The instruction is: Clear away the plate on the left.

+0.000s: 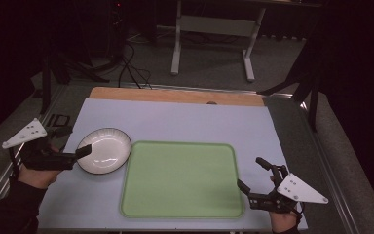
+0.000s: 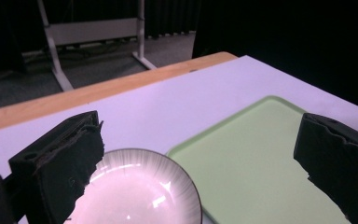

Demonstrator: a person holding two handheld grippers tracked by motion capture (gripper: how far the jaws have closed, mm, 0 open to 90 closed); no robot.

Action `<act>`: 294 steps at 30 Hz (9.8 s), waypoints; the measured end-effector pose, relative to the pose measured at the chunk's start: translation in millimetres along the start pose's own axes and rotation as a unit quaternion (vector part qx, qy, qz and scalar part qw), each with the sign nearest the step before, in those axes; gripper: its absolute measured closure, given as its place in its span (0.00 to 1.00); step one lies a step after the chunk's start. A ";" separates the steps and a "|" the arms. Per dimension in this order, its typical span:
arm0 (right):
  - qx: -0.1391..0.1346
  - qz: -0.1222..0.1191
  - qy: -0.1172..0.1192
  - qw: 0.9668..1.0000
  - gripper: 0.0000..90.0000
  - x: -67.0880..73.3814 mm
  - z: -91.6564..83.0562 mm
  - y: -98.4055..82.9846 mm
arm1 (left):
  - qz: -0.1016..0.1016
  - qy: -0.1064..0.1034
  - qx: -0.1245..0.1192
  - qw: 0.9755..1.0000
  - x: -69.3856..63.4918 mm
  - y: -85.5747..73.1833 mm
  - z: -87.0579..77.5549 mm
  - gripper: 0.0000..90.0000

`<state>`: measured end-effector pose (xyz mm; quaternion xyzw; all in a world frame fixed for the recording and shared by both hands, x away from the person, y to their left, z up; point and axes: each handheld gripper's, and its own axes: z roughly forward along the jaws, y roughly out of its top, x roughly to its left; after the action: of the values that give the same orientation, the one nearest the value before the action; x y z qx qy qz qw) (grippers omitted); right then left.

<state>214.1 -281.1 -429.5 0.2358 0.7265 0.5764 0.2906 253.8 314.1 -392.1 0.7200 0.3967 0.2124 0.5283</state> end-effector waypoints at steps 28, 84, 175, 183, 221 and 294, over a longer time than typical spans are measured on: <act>0.003 -0.008 0.002 1.000 0.15 2.9 1.4 1.0 | -0.146 0.091 0.126 0.977 55.7 -50.5 32.6 0.04; 0.016 -0.016 0.008 1.000 0.15 5.9 4.1 -0.4 | -0.386 0.100 0.267 0.878 103.8 -95.2 65.0 0.84; 0.010 -0.015 0.000 1.000 0.15 4.7 4.8 -1.5 | -0.318 -0.010 0.242 0.916 39.9 -0.3 84.3 0.94; 0.002 -0.017 -0.011 1.000 0.15 4.2 2.7 -0.6 | -0.297 -0.044 0.241 0.923 13.3 14.0 100.0 0.94; -0.012 -0.019 -0.010 1.000 0.15 2.8 -2.4 2.9 | -0.239 -0.118 0.272 0.925 -83.2 35.9 172.7 0.94; 0.006 -0.020 -0.002 1.000 0.15 4.3 2.0 -0.9 | -0.275 -0.056 0.325 0.903 -68.6 -54.5 219.3 0.94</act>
<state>212.4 -277.0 -431.4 0.2245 0.7336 0.5659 0.3020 353.1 136.5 -512.0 0.7251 0.5955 -0.1225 0.3235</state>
